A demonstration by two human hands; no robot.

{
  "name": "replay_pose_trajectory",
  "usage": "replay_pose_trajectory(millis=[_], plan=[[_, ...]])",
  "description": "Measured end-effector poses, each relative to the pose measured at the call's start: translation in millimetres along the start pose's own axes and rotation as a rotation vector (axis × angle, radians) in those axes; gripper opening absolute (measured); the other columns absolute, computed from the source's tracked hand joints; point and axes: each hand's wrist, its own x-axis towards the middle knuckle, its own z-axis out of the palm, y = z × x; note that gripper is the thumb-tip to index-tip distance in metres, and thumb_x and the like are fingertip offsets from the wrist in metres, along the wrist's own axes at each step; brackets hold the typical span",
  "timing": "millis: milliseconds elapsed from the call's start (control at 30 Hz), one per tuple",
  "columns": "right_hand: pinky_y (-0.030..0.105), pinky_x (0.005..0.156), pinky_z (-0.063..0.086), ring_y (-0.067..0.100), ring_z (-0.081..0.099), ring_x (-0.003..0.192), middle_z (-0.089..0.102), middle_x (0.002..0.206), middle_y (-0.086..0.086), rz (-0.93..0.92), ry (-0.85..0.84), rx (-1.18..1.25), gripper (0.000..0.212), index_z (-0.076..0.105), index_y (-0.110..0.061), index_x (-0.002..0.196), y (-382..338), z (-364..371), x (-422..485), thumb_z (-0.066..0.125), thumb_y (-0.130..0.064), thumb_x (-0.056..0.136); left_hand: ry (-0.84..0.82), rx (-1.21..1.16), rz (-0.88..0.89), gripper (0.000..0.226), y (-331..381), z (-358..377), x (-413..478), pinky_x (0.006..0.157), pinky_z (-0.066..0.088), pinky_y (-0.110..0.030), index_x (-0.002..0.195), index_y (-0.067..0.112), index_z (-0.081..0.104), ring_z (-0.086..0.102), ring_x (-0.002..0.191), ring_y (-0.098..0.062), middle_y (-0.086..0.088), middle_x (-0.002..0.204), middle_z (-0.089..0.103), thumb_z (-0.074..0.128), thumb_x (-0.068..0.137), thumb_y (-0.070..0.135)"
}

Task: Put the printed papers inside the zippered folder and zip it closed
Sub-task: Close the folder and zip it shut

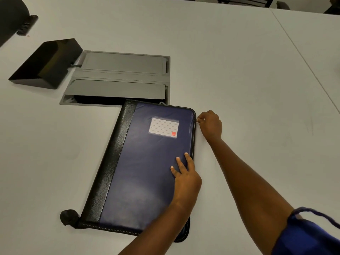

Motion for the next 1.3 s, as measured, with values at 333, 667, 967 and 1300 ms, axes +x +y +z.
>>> replay_pose_trajectory(millis=[333, 667, 967, 1300], plan=[[0.034, 0.076, 0.042, 0.027, 0.058, 0.092, 0.065, 0.099, 0.014, -0.023, -0.129, 0.133, 0.013, 0.068, -0.009, 0.087, 11, -3, 17, 0.055, -0.01, 0.084, 0.374, -0.179, -0.299, 0.051, -141, -37, 28, 0.113, 0.018, -0.054, 0.138, 0.015, 0.031, 0.018, 0.14, -0.038, -0.023, 0.152, 0.017, 0.038, 0.093, 0.039], [0.034, 0.077, 0.042, 0.031, 0.058, 0.091, 0.065, 0.097, 0.02, -0.105, -0.127, 0.157, 0.012, 0.067, -0.002, 0.087, 16, 3, 22, 0.055, -0.001, 0.084, 0.206, -0.091, -0.13, 0.058, -216, -86, 91, 0.117, 0.006, -0.047, 0.149, 0.015, 0.008, 0.002, 0.146, -0.027, -0.008, 0.159, 0.004, 0.03, 0.099, 0.036], [0.03, 0.075, 0.04, 0.029, 0.059, 0.09, 0.067, 0.096, 0.018, -0.113, -0.105, 0.164, 0.013, 0.067, -0.003, 0.087, 19, 7, 22, 0.055, -0.002, 0.084, 0.295, -0.159, -0.102, 0.061, -209, -96, 107, 0.118, 0.011, -0.05, 0.146, 0.012, 0.024, 0.019, 0.141, -0.029, -0.01, 0.152, 0.026, 0.042, 0.095, 0.04], [0.026, 0.073, 0.037, 0.027, 0.059, 0.091, 0.067, 0.098, 0.016, -0.109, -0.098, 0.155, 0.012, 0.067, -0.003, 0.088, 19, 6, 15, 0.055, -0.004, 0.085, 0.269, -0.116, -0.136, 0.065, -200, -91, 109, 0.118, 0.013, -0.049, 0.148, 0.013, 0.014, 0.011, 0.143, -0.032, -0.007, 0.157, 0.014, 0.035, 0.096, 0.045]])
